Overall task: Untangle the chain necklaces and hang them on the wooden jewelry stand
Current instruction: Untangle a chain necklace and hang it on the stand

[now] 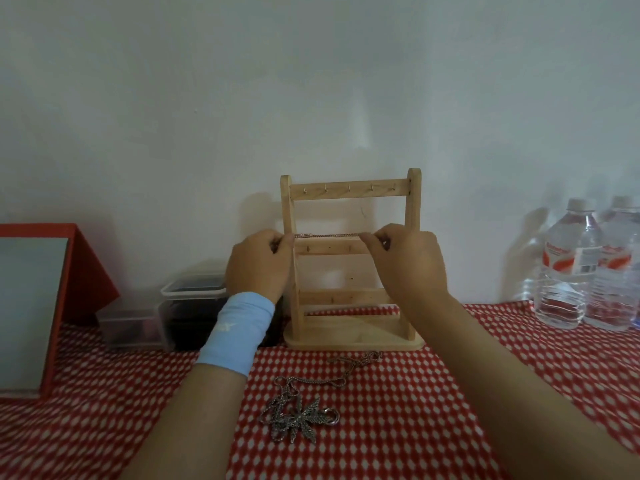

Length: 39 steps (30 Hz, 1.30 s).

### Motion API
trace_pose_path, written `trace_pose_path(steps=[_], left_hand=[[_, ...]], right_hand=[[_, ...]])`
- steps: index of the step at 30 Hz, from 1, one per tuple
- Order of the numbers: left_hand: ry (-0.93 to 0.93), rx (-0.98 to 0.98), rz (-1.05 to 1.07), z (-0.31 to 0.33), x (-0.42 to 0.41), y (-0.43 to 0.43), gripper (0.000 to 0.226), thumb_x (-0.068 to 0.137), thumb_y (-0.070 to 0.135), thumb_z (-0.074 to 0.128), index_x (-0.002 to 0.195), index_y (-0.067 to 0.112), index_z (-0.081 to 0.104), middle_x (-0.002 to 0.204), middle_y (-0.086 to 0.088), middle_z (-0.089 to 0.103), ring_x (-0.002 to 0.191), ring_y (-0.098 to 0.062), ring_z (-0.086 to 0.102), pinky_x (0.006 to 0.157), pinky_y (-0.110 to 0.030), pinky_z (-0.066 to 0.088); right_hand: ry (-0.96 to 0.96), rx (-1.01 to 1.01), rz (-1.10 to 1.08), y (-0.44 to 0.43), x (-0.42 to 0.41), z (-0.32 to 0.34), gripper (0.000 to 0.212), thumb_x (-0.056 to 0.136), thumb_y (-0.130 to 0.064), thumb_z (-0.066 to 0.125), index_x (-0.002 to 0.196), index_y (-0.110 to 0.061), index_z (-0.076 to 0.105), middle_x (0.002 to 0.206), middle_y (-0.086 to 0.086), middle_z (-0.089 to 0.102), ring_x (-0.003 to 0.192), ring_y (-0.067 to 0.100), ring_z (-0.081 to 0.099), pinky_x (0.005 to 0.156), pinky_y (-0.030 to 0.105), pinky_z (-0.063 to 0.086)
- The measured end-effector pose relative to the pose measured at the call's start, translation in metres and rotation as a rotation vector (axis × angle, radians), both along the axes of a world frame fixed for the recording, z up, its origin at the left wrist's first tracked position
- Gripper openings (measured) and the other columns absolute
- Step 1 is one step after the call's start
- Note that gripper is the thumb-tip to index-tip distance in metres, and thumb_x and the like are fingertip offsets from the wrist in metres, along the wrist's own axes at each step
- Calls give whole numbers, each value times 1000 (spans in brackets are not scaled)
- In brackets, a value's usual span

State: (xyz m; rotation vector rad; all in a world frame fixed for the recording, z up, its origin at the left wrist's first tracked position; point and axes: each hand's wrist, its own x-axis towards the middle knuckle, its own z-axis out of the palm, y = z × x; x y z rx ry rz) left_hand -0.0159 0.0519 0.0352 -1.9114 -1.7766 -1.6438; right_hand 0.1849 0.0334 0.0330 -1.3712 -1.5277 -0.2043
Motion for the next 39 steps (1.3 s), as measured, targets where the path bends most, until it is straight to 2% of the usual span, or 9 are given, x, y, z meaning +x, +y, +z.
trace_pose_path(steps=[6, 9, 12, 17, 23, 27, 30, 34, 39], left_hand=[[66, -94, 112, -12, 12, 2, 42, 94, 43, 53, 60, 19, 62, 58, 4, 59, 54, -14, 55, 46, -22, 34], [68, -179, 30, -12, 6, 4, 49, 94, 46, 52, 57, 16, 60, 56, 0, 61, 55, -19, 58, 50, -25, 43], [102, -433, -161, -7, -8, 7, 44, 95, 46, 51, 65, 18, 68, 67, 0, 70, 60, -18, 62, 66, -31, 53], [86, -685, -340, -4, -13, 3, 31, 99, 36, 48, 84, 16, 67, 76, -1, 70, 56, -18, 57, 56, -27, 50], [330, -860, -335, -2, -7, -4, 36, 99, 43, 46, 104, 14, 66, 90, 0, 74, 71, -21, 68, 76, -35, 58], [375, -924, -468, -2, 4, -10, 27, 99, 36, 50, 105, 15, 66, 88, 3, 72, 71, -16, 68, 67, -28, 58], [401, -973, -576, -12, 17, -11, 22, 96, 32, 57, 105, 16, 68, 90, 1, 73, 80, -20, 72, 77, -34, 61], [615, -901, -573, -23, 27, -12, 24, 94, 32, 59, 112, 23, 71, 114, 2, 71, 89, -15, 70, 87, -30, 55], [693, -857, -577, -30, 36, -14, 37, 90, 39, 64, 123, 22, 65, 131, 3, 61, 113, -17, 57, 102, -33, 44]], right_hand=[[-133, -98, -144, 5, -2, -11, 49, 104, -39, 55, 64, -11, 61, 52, -1, 50, 46, 15, 46, 47, 25, 35], [-200, -213, -109, 8, -4, -14, 52, 103, -41, 56, 60, -12, 58, 52, 0, 52, 46, 14, 49, 50, 27, 44], [-272, -404, 15, 7, -6, -14, 45, 102, -41, 57, 69, -11, 68, 64, 4, 67, 60, 18, 64, 66, 35, 60], [-297, -640, 192, 3, -6, -18, 38, 105, -38, 51, 86, -13, 71, 80, 0, 76, 72, 14, 70, 78, 36, 59], [-310, -870, 178, -2, -3, -8, 42, 102, -42, 55, 97, -4, 71, 73, 1, 77, 45, 15, 61, 53, 30, 59], [-480, -974, 299, -2, 0, -14, 22, 95, -28, 69, 107, -11, 75, 82, -1, 78, 45, 9, 60, 42, 20, 47], [-630, -990, 411, -2, -4, -23, 25, 87, -33, 78, 112, -32, 77, 96, -11, 73, 73, 8, 69, 61, 22, 57], [-742, -1018, 316, 7, -8, -43, 31, 84, -37, 80, 113, -26, 78, 116, -8, 73, 108, 15, 64, 100, 33, 51], [-702, -1028, 352, 4, -2, -41, 31, 87, -39, 75, 112, -22, 78, 110, -6, 75, 97, 11, 65, 92, 29, 55]])
